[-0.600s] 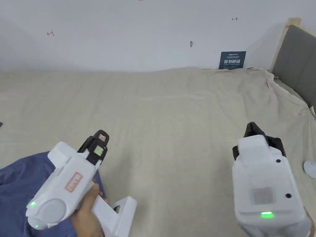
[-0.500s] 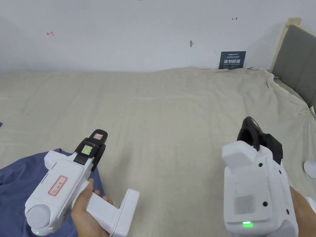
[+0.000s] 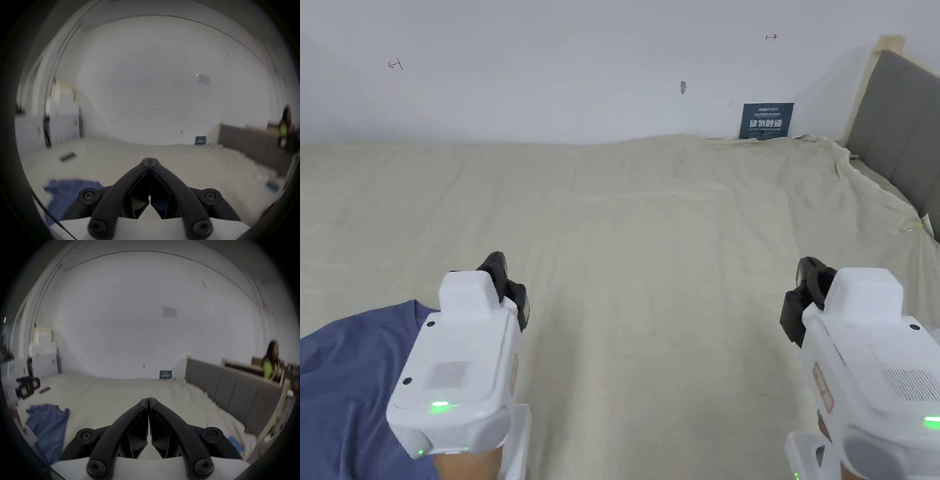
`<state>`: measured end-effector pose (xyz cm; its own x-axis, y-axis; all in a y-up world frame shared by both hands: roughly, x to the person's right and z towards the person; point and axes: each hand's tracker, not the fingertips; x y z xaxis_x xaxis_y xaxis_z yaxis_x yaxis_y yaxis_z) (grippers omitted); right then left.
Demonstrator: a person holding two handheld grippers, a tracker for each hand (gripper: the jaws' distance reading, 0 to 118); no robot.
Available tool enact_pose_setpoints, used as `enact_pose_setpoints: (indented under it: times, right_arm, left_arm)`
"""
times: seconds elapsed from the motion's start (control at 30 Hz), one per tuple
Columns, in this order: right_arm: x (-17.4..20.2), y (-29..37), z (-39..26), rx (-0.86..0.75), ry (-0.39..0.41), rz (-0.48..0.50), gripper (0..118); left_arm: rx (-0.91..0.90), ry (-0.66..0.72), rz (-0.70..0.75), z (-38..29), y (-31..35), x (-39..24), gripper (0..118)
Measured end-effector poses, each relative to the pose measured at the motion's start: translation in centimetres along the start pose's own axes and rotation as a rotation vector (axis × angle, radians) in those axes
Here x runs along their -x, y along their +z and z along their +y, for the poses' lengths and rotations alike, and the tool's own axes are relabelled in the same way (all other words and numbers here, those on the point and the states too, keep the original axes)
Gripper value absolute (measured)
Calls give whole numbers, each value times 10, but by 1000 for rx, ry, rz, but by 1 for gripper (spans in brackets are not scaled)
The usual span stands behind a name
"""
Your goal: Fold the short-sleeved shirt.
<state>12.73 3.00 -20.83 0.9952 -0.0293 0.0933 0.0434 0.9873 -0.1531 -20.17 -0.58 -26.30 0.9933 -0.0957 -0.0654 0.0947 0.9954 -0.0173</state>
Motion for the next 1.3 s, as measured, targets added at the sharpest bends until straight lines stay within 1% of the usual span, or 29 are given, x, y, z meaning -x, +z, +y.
enact_pose_setpoints:
  times: [0.03, 0.07, 0.23, 0.43, 1.3]
  right_arm:
    - [0, 0, -1, 10, -6, 3, 0]
    - [-1, 1, -3, 6, -3, 3, 0]
    - [2, -1, -6, 5, 22, -15, 0]
    - [1, 1, -5, 1, 24, -11, 0]
    - [2, 3, -4, -10, 30, -6, 0]
  left_arm:
    - [-6, -48, 5, -1, 1, -4, 0]
    - [-4, -62, 5, -4, 1, -3, 0]
    - [21, -11, -15, -10, 1, 1, 0]
    - [25, 34, -10, -8, 1, 6, 0]
    - [7, 37, -19, -4, 2, 8, 0]
